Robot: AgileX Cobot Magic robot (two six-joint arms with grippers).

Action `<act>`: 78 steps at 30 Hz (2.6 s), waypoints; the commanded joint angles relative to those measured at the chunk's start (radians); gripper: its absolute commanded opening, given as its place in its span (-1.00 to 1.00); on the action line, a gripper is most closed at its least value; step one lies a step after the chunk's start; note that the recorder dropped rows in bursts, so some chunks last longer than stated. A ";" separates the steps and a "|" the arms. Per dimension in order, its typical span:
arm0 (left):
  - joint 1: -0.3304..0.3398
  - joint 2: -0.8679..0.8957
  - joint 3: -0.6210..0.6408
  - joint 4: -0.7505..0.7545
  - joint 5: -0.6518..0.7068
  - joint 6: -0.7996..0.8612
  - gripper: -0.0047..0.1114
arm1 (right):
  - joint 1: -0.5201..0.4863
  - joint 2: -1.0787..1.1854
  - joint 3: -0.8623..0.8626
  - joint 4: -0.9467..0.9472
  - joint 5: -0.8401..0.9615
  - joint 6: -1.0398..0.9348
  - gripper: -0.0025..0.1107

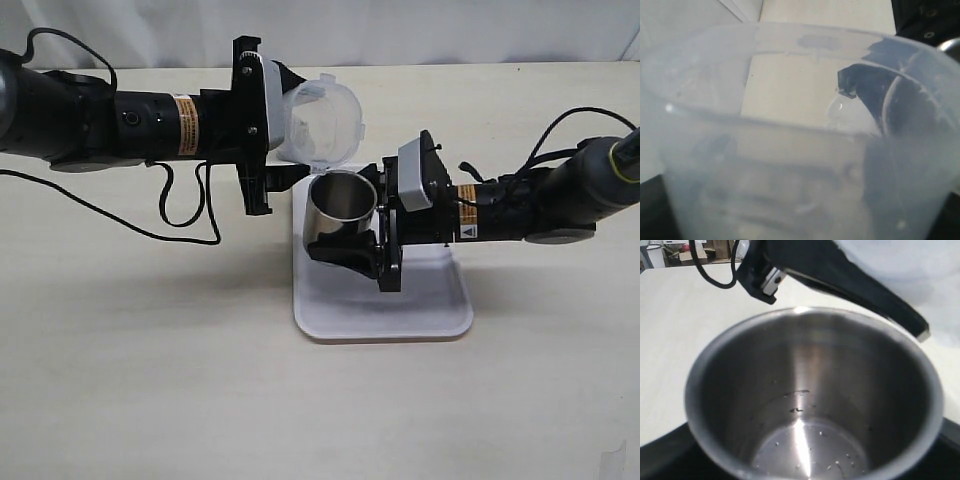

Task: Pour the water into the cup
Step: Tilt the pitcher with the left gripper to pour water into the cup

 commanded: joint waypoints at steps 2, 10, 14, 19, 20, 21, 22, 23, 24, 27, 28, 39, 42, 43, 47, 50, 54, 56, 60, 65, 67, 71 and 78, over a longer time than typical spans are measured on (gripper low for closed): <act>-0.001 -0.016 -0.012 -0.012 -0.019 0.031 -0.92 | 0.002 0.000 -0.005 -0.025 -0.026 -0.036 -0.88; -0.001 -0.016 -0.012 -0.012 -0.019 0.060 -0.92 | 0.002 0.000 -0.007 -0.050 -0.026 -0.053 -0.88; -0.001 -0.016 -0.012 -0.012 -0.019 0.091 -0.92 | 0.002 0.000 -0.007 -0.055 -0.026 -0.055 -0.88; -0.001 -0.016 -0.012 -0.012 -0.019 0.153 -0.92 | 0.002 0.000 -0.007 -0.055 -0.026 -0.055 -0.88; -0.001 -0.016 -0.012 -0.012 -0.019 0.161 -0.92 | 0.002 0.000 -0.007 -0.055 -0.026 -0.055 -0.88; -0.001 -0.016 -0.012 -0.012 -0.019 0.166 -0.92 | 0.002 0.000 -0.007 -0.055 -0.026 -0.055 -0.88; -0.001 -0.016 -0.012 -0.012 -0.019 0.175 -0.92 | 0.002 0.000 -0.007 -0.055 -0.026 -0.055 -0.88; -0.001 -0.016 -0.012 -0.012 -0.019 0.188 -0.92 | 0.002 0.000 -0.007 -0.055 -0.026 -0.055 -0.88; -0.001 -0.016 -0.012 -0.012 -0.019 0.196 -0.92 | 0.002 0.000 -0.007 -0.055 -0.026 -0.055 -0.88; -0.001 -0.016 -0.012 -0.012 -0.019 0.208 -0.92 | 0.014 0.000 -0.007 -0.055 -0.026 -0.063 -0.88; -0.001 -0.016 -0.012 -0.012 -0.019 0.208 -0.92 | 0.025 0.000 -0.007 -0.055 -0.026 -0.080 -0.88; -0.001 -0.016 -0.012 -0.012 -0.017 0.208 -0.92 | 0.043 0.000 -0.025 -0.040 -0.023 -0.071 -0.88; -0.001 -0.016 -0.012 -0.012 -0.006 0.208 -0.92 | 0.043 0.000 -0.025 -0.034 0.002 -0.071 -0.88; -0.001 -0.016 -0.012 -0.012 -0.001 0.208 -0.92 | 0.043 0.000 -0.025 -0.034 0.009 -0.071 -0.88; -0.001 -0.016 -0.012 -0.012 0.007 0.213 -0.92 | 0.043 0.000 -0.025 -0.034 0.017 -0.071 -0.88; -0.001 -0.016 -0.012 -0.012 0.007 0.242 -0.92 | 0.043 0.000 -0.025 -0.034 0.017 -0.071 -0.88; -0.001 -0.016 -0.012 -0.012 0.007 0.273 -0.92 | 0.043 0.000 -0.025 -0.031 0.017 -0.071 -0.88; -0.001 -0.016 -0.012 -0.012 0.007 0.282 -0.92 | 0.043 0.000 -0.025 -0.019 0.017 -0.071 -0.88; -0.001 -0.016 -0.012 -0.012 0.007 0.293 -0.92 | 0.043 0.000 -0.025 -0.012 0.017 -0.071 -0.88; -0.001 -0.016 -0.012 -0.012 0.007 0.333 -0.92 | 0.043 0.000 -0.025 -0.012 0.017 -0.071 -0.88; -0.001 -0.016 -0.012 -0.012 0.007 0.345 -0.92 | 0.043 0.000 -0.025 -0.012 0.017 -0.071 -0.88; -0.001 -0.016 -0.012 -0.012 0.007 0.373 -0.92 | 0.043 0.000 -0.025 -0.012 0.017 -0.071 -0.88; -0.001 -0.016 -0.012 -0.012 0.007 0.417 -0.92 | 0.043 0.000 -0.025 -0.012 0.017 -0.071 -0.88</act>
